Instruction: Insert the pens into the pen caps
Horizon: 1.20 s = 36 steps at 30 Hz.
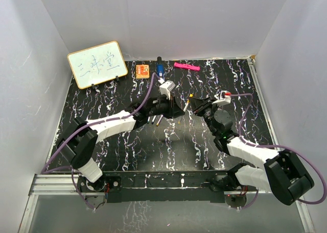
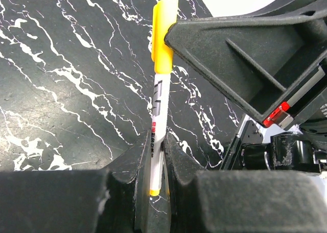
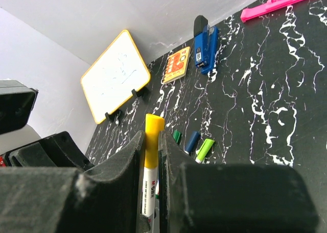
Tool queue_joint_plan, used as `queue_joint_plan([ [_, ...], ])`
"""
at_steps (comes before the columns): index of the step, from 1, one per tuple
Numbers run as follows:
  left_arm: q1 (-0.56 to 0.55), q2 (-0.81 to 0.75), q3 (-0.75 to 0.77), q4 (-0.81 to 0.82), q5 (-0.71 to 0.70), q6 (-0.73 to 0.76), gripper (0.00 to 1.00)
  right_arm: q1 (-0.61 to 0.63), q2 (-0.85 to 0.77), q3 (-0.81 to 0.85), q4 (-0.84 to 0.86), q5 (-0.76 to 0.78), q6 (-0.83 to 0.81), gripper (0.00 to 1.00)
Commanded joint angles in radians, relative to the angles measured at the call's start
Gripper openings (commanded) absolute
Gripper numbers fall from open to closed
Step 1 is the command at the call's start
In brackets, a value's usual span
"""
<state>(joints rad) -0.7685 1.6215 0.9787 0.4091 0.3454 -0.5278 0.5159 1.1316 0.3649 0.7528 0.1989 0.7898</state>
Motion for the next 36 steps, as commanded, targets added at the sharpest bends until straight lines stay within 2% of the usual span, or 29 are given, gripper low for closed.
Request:
queue_joint_plan([
  [1,0.032,-0.026,0.104,0.106,-0.022,-0.018,0.00,0.049,0.022,0.019,-0.012,-0.012,-0.084,0.00],
  [13,0.060,0.015,0.203,0.036,-0.103,0.078,0.00,0.137,0.114,0.131,-0.177,-0.033,-0.181,0.00],
  [22,0.111,-0.028,0.166,0.052,-0.152,0.089,0.00,0.159,0.144,0.176,-0.292,0.006,-0.175,0.00],
  [26,0.117,-0.040,0.171,0.046,-0.149,0.103,0.00,0.163,0.150,0.169,-0.294,0.012,-0.163,0.00],
  [33,0.117,-0.055,0.131,-0.018,-0.148,0.132,0.00,0.164,0.078,0.208,-0.332,0.133,-0.226,0.00],
  [34,0.117,-0.056,0.127,-0.037,-0.151,0.139,0.00,0.164,0.066,0.225,-0.347,0.158,-0.246,0.04],
  [36,0.117,-0.066,0.105,-0.056,-0.156,0.144,0.00,0.164,0.041,0.257,-0.362,0.204,-0.296,0.19],
])
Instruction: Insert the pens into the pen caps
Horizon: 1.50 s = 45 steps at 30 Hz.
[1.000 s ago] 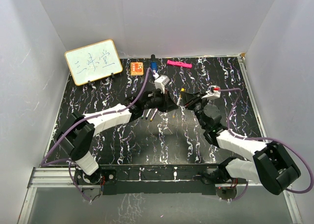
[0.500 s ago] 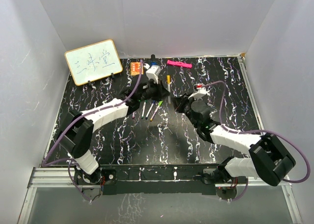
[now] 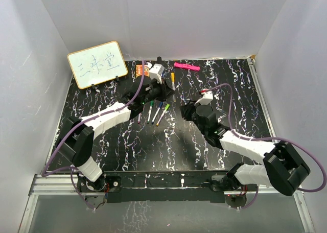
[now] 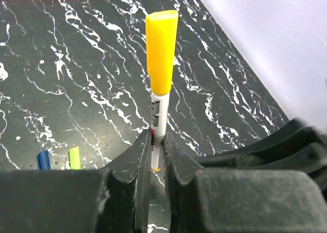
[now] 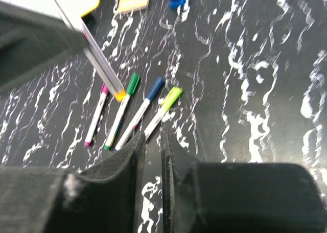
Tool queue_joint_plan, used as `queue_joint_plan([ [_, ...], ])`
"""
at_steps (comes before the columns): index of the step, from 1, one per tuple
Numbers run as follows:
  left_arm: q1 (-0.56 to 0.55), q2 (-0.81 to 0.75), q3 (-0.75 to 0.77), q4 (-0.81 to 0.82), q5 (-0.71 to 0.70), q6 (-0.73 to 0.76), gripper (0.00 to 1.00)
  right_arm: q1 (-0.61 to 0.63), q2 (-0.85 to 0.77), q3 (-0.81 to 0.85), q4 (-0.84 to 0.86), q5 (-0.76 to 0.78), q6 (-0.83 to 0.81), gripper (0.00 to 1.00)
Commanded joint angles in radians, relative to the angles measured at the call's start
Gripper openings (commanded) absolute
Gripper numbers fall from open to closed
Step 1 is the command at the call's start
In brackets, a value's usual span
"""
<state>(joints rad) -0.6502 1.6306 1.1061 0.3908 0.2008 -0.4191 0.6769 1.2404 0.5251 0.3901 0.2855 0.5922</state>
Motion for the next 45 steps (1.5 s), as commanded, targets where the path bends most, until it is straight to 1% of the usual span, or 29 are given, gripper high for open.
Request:
queue_joint_plan([
  [1,-0.002,-0.079,-0.036,-0.045,-0.003,0.036,0.00,0.003,-0.081,0.112,-0.001,0.143,-0.121,0.28],
  [2,-0.002,-0.083,-0.048,-0.053,0.009,0.037,0.00,0.001,-0.091,0.128,-0.001,0.159,-0.144,0.37],
  [3,-0.002,-0.086,-0.058,-0.063,0.023,0.043,0.00,0.001,-0.099,0.144,0.002,0.171,-0.166,0.42],
  [6,-0.002,-0.090,-0.089,-0.071,0.118,0.053,0.00,-0.006,-0.099,0.202,0.004,0.171,-0.229,0.49],
  [9,-0.002,-0.090,-0.109,-0.059,0.221,0.055,0.00,-0.011,-0.080,0.254,0.002,0.146,-0.253,0.51],
  [11,-0.004,-0.099,-0.125,-0.054,0.256,0.064,0.00,-0.014,-0.070,0.276,0.000,0.130,-0.248,0.53],
  [14,-0.009,-0.114,-0.136,-0.052,0.279,0.085,0.00,-0.018,-0.054,0.295,-0.005,0.110,-0.231,0.55],
  [22,-0.011,-0.094,-0.118,-0.046,0.327,0.089,0.00,-0.018,0.003,0.323,-0.044,0.049,-0.177,0.55],
  [30,-0.011,-0.076,-0.102,-0.046,0.325,0.087,0.00,-0.018,0.018,0.313,-0.056,0.008,-0.143,0.51],
  [35,-0.011,-0.069,-0.092,-0.049,0.323,0.083,0.00,-0.019,0.033,0.311,-0.057,-0.013,-0.130,0.43],
  [38,-0.011,-0.064,-0.088,-0.050,0.321,0.083,0.00,-0.017,0.044,0.311,-0.057,-0.031,-0.122,0.42],
  [40,-0.011,-0.061,-0.083,-0.050,0.321,0.082,0.00,-0.019,0.050,0.311,-0.058,-0.036,-0.118,0.39],
  [43,-0.011,-0.057,-0.079,-0.052,0.320,0.080,0.00,-0.018,0.053,0.309,-0.062,-0.039,-0.115,0.32],
  [44,-0.012,-0.057,-0.077,-0.051,0.319,0.079,0.00,-0.019,0.053,0.309,-0.063,-0.037,-0.115,0.27],
  [45,-0.011,-0.058,-0.076,-0.051,0.319,0.079,0.00,-0.018,0.054,0.309,-0.065,-0.036,-0.114,0.17],
])
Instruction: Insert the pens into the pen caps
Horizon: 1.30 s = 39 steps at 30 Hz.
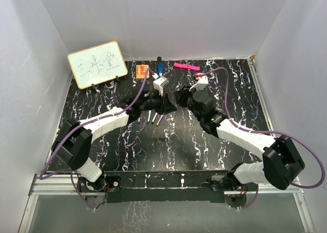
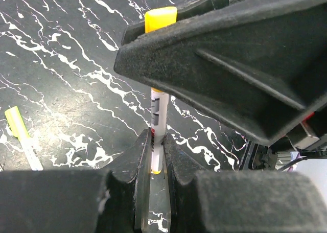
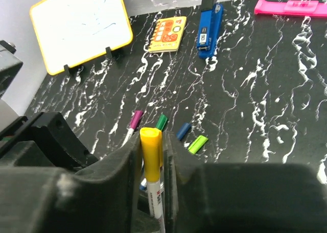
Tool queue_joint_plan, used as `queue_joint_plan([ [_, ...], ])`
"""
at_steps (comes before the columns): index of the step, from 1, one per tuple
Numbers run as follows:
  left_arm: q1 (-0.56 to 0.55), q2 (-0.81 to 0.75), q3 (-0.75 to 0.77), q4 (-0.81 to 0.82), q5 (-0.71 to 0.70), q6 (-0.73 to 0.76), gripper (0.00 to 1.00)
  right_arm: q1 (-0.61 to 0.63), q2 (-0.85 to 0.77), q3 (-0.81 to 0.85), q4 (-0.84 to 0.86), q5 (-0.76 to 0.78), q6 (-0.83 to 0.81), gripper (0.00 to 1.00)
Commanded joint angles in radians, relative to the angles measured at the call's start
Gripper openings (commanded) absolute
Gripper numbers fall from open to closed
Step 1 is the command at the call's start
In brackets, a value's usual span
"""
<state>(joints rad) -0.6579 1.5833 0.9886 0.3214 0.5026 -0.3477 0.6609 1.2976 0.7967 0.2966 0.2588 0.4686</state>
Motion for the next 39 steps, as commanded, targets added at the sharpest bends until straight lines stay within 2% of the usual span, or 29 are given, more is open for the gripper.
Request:
queue_joint_plan([
  [1,-0.004,-0.011,0.043,0.018,0.017,0.006,0.00,-0.003,-0.003,0.037,0.027,-0.006,0.011,0.05],
  [2,-0.003,-0.010,0.044,0.020,0.016,0.003,0.00,-0.002,-0.003,0.037,0.022,-0.003,0.013,0.00],
  [16,0.011,-0.034,0.090,0.138,-0.082,-0.043,0.00,-0.001,-0.012,-0.050,0.017,-0.059,0.062,0.00],
  [24,0.064,-0.020,0.141,0.215,-0.048,-0.089,0.00,0.007,0.026,-0.068,-0.039,-0.108,0.073,0.00],
  [39,0.121,-0.002,0.188,0.228,-0.032,-0.091,0.00,0.043,0.119,-0.060,-0.084,-0.203,0.092,0.00],
])
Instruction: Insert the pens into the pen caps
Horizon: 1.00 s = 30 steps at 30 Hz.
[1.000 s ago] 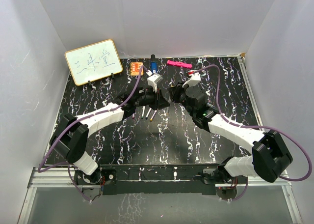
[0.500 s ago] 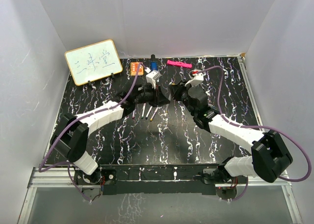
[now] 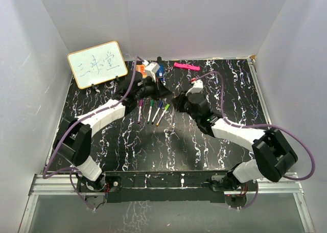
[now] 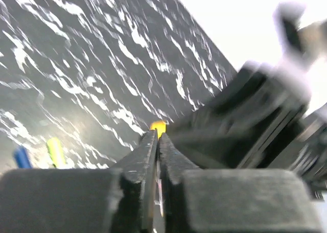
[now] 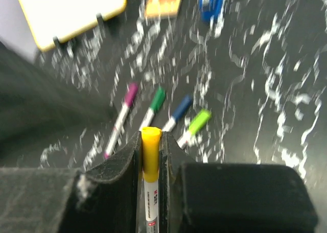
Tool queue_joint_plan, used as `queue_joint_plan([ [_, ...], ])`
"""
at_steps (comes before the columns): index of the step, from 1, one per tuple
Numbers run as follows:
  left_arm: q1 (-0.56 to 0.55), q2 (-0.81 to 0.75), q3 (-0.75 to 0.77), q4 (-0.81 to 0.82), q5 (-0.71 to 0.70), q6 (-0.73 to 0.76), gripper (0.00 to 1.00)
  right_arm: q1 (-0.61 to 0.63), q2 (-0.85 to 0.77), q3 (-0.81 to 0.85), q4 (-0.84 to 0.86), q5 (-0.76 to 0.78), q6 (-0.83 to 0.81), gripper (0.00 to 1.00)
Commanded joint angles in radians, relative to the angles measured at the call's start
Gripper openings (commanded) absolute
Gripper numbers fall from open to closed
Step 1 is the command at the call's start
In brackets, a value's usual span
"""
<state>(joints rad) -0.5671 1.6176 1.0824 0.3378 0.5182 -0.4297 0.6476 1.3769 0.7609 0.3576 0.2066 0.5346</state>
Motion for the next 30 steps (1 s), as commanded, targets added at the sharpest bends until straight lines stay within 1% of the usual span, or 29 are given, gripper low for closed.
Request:
queue_joint_plan([
  [1,0.031,-0.038,0.093,0.212,-0.044,-0.009,0.00,0.057,0.039,-0.025,-0.141,-0.150,0.027,0.00],
  [6,0.035,-0.046,0.074,0.195,-0.040,-0.005,0.00,0.061,0.012,-0.018,-0.131,-0.078,0.014,0.00],
  [8,0.036,-0.055,0.071,0.157,-0.055,0.021,0.00,0.060,0.003,-0.005,-0.132,-0.031,0.007,0.00],
  [10,0.035,-0.067,0.068,0.092,-0.094,0.060,0.00,0.061,0.000,0.011,-0.142,0.001,0.004,0.00],
  [15,0.036,-0.103,0.071,-0.079,-0.276,0.123,0.00,0.052,0.047,0.059,-0.195,0.086,0.031,0.00],
  [18,0.035,-0.120,0.063,-0.152,-0.369,0.141,0.09,0.031,0.111,0.102,-0.241,0.123,0.072,0.00],
  [20,0.036,-0.132,0.052,-0.181,-0.407,0.143,0.16,0.021,0.159,0.133,-0.275,0.140,0.097,0.00],
  [21,0.035,-0.139,0.044,-0.188,-0.415,0.143,0.18,0.017,0.182,0.147,-0.290,0.148,0.110,0.00],
  [25,0.036,-0.158,0.014,-0.198,-0.416,0.143,0.22,0.010,0.264,0.196,-0.326,0.184,0.148,0.00],
  [30,0.036,-0.163,-0.001,-0.218,-0.420,0.147,0.23,-0.003,0.339,0.240,-0.328,0.219,0.163,0.00],
])
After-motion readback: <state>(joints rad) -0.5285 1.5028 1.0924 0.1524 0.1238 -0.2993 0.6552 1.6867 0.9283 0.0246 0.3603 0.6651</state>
